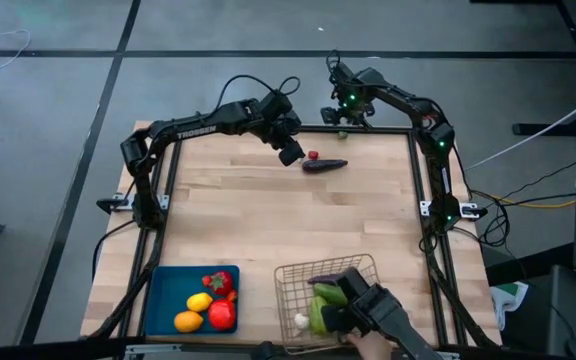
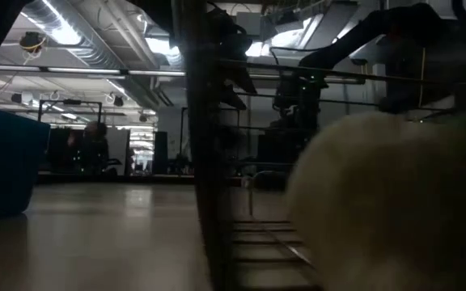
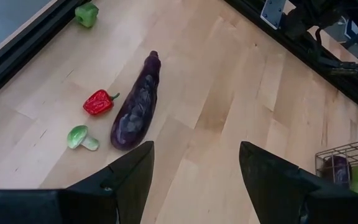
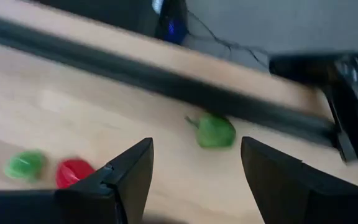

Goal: Sort produce into baskets
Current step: Put the green bell pepper into the gold wire basket

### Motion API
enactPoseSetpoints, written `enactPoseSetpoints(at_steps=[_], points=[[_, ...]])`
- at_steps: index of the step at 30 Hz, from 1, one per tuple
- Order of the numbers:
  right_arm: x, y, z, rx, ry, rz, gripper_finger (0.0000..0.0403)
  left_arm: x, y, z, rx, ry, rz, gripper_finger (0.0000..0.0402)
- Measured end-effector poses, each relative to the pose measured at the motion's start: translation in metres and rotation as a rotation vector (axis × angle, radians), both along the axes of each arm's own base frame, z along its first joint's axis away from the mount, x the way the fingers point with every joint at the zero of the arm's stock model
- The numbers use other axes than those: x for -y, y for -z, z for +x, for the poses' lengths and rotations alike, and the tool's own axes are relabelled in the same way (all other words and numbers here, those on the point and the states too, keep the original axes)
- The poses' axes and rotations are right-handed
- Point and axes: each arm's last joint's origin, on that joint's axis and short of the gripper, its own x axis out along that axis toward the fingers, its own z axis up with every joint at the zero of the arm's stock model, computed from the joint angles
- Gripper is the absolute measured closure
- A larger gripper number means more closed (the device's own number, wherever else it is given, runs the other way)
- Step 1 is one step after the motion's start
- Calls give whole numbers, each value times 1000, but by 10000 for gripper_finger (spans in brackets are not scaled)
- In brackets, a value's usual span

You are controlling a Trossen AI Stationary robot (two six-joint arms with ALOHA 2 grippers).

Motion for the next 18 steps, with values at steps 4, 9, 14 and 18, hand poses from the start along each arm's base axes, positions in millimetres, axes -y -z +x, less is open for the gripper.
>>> enactPoseSetpoints(at_steps=[4,9,14,18], points=[[-6,3,-4,-49,2,60,162,0,0,0,0,0,0,169],[-7,3,-4,-50,4,84,162,0,0,0,0,5,5,169],[-6,3,-4,-41,20,83,162,0,0,0,0,6,6,169],[-3,5,-5,-51,41,69,162,0,0,0,1,7,8,169]])
